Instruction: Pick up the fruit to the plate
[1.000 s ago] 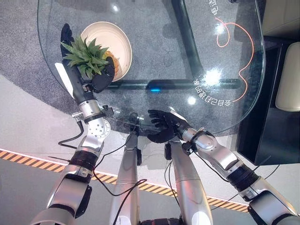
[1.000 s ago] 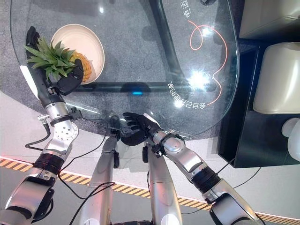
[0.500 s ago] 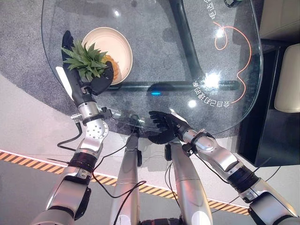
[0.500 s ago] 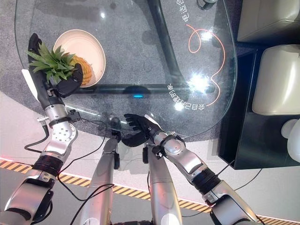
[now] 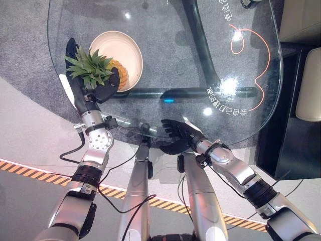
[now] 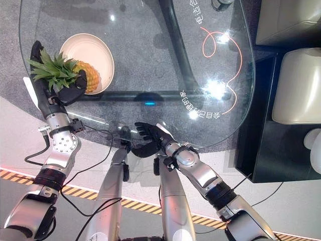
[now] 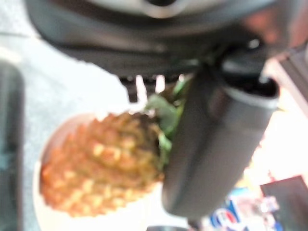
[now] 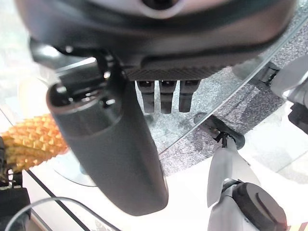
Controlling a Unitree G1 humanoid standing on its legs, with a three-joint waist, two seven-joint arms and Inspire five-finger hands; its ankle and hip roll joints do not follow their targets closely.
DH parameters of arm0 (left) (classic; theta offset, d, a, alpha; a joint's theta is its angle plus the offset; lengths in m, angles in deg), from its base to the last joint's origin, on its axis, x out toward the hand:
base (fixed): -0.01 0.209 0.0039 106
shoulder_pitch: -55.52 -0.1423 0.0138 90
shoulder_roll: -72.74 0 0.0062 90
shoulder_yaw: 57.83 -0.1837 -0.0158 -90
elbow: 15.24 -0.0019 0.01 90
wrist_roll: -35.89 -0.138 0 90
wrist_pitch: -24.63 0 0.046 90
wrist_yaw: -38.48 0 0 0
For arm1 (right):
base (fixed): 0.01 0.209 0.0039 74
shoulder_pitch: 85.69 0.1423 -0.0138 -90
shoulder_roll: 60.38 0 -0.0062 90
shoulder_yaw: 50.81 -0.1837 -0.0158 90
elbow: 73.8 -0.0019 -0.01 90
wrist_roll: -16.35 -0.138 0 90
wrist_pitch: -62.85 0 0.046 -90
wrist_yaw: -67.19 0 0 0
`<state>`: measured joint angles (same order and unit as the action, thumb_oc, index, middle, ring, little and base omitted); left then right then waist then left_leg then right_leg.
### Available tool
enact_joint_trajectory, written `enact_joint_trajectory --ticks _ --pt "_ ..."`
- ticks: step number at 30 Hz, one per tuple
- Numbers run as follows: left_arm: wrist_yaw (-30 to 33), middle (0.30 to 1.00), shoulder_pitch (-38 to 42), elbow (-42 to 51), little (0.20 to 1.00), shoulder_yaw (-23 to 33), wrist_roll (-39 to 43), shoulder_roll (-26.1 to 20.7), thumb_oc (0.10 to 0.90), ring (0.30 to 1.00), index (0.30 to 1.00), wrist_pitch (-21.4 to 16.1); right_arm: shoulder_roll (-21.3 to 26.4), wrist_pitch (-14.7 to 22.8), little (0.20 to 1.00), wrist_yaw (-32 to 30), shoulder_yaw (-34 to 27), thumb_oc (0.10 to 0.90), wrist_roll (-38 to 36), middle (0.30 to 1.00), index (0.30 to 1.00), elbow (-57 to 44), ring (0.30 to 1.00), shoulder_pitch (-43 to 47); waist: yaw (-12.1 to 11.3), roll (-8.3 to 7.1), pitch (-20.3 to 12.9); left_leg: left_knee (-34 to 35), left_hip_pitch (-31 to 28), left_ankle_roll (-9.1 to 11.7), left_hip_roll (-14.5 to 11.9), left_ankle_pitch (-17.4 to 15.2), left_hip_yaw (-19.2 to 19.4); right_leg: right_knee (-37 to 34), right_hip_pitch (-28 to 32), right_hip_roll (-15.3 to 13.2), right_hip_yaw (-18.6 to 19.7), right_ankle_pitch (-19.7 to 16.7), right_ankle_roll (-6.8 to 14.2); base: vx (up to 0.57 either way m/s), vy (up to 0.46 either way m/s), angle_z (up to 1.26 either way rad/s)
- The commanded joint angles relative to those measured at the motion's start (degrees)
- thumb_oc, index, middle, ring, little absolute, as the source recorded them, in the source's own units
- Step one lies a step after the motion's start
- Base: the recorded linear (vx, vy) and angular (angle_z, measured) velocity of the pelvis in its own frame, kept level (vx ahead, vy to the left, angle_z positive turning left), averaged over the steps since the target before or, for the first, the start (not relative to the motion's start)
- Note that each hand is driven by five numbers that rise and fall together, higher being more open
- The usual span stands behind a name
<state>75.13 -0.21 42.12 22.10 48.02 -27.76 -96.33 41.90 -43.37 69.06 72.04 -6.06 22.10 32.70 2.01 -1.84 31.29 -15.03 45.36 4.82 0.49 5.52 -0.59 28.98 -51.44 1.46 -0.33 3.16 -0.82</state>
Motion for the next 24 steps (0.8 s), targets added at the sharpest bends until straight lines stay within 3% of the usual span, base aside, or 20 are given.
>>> enact_joint_trajectory --ticks 1,15,24 --pt "0.0 0.9 -1.7 3.5 0.9 4.6 0.0 -2.3 0.8 0.9 0.9 -2.5 -0.4 3.0 0.9 0.0 -0.4 0.8 0.6 0.9 0.9 -7.3 0.9 -5.3 1.5 2.43 -1.5 -4.5 0.3 -0.6 3.1 -2.2 -1.0 -5.5 3.6 0.2 -1.9 -1.8 1.9 0.0 0.0 0.0" --pt "-8.3 0.9 -4.4 5.4 0.9 5.0 2.9 -3.9 0.8 0.9 0.9 2.6 0.1 3.7 0.9 -0.3 -1.5 0.8 1.6 0.9 0.9 -8.0 0.9 -7.7 1.8 4.01 -1.5 -4.5 -1.7 -0.7 3.2 -2.6 -0.2 -4.8 5.1 -0.2 -1.4 -0.9 1.4 0.0 -0.002 -0.01" --pt "-11.8 0.9 -7.5 5.8 0.9 4.1 6.0 -3.9 0.8 0.9 0.9 3.3 0.8 4.2 0.9 0.1 -2.2 0.8 2.3 0.9 0.9 -8.2 0.9 -9.0 2.1 4.69 -1.5 -4.2 -2.6 -0.8 3.2 -2.6 0.4 -4.8 5.9 -0.2 -1.2 -0.7 1.2 0.0 0.004 -0.01"
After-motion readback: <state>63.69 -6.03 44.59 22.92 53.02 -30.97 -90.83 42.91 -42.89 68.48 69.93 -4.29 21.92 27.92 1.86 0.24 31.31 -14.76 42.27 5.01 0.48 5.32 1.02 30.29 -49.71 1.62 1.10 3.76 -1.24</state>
